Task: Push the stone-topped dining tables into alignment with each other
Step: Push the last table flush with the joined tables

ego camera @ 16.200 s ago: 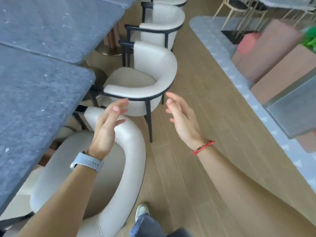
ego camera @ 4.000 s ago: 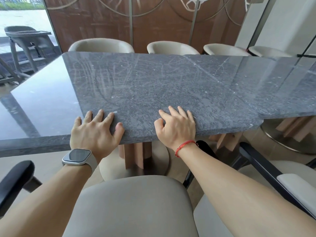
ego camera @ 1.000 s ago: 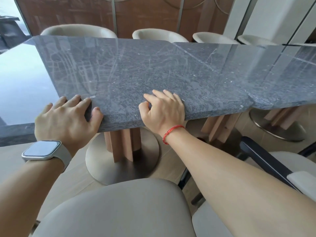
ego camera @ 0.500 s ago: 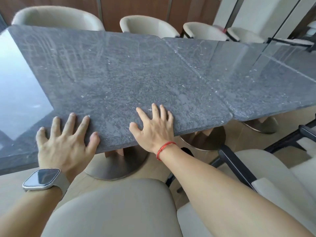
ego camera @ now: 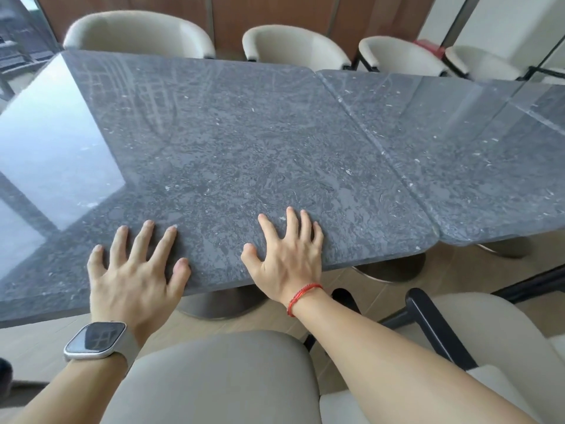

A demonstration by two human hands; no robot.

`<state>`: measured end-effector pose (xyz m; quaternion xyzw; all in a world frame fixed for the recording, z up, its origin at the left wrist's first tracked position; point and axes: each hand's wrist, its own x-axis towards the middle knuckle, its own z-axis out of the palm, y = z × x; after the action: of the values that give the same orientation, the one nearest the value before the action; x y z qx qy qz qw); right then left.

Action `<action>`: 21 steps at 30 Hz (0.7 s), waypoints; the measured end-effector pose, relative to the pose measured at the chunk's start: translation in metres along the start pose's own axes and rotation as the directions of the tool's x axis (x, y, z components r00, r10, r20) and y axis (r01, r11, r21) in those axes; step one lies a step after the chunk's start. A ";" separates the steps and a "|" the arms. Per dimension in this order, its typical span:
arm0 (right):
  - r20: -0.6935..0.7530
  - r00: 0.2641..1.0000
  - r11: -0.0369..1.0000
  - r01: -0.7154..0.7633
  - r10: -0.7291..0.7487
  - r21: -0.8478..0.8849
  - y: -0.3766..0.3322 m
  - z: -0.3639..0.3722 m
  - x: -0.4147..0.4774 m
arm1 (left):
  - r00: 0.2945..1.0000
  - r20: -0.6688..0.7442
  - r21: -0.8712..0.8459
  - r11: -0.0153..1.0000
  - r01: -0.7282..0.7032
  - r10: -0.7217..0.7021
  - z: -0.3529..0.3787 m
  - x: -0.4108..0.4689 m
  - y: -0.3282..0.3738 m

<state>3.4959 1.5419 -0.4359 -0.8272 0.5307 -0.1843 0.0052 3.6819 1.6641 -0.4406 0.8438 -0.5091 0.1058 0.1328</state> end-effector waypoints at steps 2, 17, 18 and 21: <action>0.005 1.000 1.000 0.006 -0.006 0.003 0.000 -0.001 0.000 | 0.999 0.016 -0.005 0.999 0.049 -0.049 -0.001 -0.001 0.006; 0.112 0.993 0.999 0.022 -0.025 0.026 0.003 -0.009 0.005 | 0.938 0.279 -0.070 0.969 0.235 -0.207 -0.016 0.000 0.023; 0.155 0.987 0.999 0.026 -0.031 0.037 0.002 -0.011 0.005 | 0.930 0.287 -0.123 0.954 0.272 -0.228 -0.020 -0.004 0.028; 0.302 0.952 0.988 0.009 -0.056 0.155 0.009 -0.026 0.008 | 0.921 0.314 -0.294 0.899 0.326 -0.231 -0.038 -0.023 0.042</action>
<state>3.4824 1.5358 -0.4115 -0.8517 0.4941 -0.0940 0.1470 3.6323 1.6771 -0.4075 0.8790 -0.4058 -0.1203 0.2196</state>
